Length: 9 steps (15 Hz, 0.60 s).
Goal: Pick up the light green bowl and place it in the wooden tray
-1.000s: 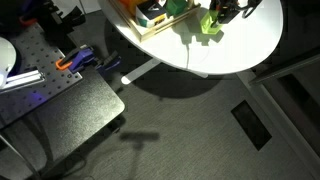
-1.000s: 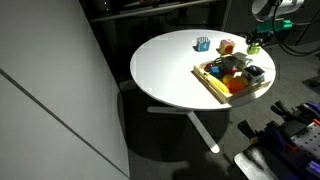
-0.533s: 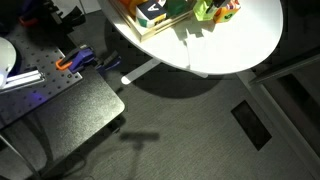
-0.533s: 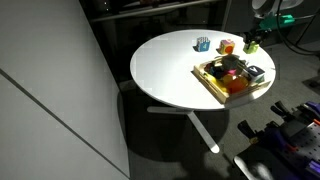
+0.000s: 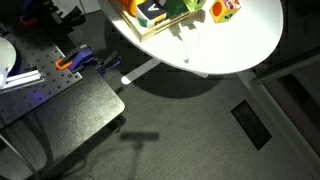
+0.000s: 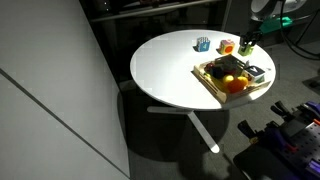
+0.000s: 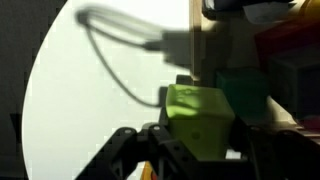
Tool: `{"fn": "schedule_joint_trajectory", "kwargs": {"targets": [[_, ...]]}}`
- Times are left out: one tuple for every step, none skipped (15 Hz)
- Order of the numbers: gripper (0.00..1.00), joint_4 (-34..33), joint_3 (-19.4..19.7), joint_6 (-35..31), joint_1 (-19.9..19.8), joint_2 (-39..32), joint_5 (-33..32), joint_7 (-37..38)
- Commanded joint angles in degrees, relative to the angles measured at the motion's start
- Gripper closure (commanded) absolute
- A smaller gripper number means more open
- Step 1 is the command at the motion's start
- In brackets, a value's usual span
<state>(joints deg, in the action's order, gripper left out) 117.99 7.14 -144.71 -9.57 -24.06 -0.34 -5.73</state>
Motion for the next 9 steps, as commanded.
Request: {"fn": "schedule_joint_trajectory", "kwargs": {"targets": [[0.71, 3.5, -0.9, -3.0, 0.4, 2.2, -1.0, -1.7], [0.71, 3.9, -1.1, -3.6, 0.5, 2.2, -1.0, -1.9], [0.71, 4.3, -1.3, -4.3, 0.8, 2.2, -1.0, -1.9], [0.71, 4.5, -1.5, -4.6, 0.9, 2.1, -0.9, -2.1], [0.71, 4.7, -1.7, -4.9, 1.0, 2.1, -0.7, -2.2], [0.71, 4.9, -1.8, -5.2, 1.1, 2.0, -0.7, -2.1], [0.59, 5.1, -2.0, -5.5, 1.2, 2.0, -0.6, -2.1], [0.21, 5.3, -2.1, -5.6, 1.2, 2.0, -0.4, -2.1], [0.22, 5.4, -2.2, -5.5, 1.1, 2.1, -0.4, -2.2]]}}
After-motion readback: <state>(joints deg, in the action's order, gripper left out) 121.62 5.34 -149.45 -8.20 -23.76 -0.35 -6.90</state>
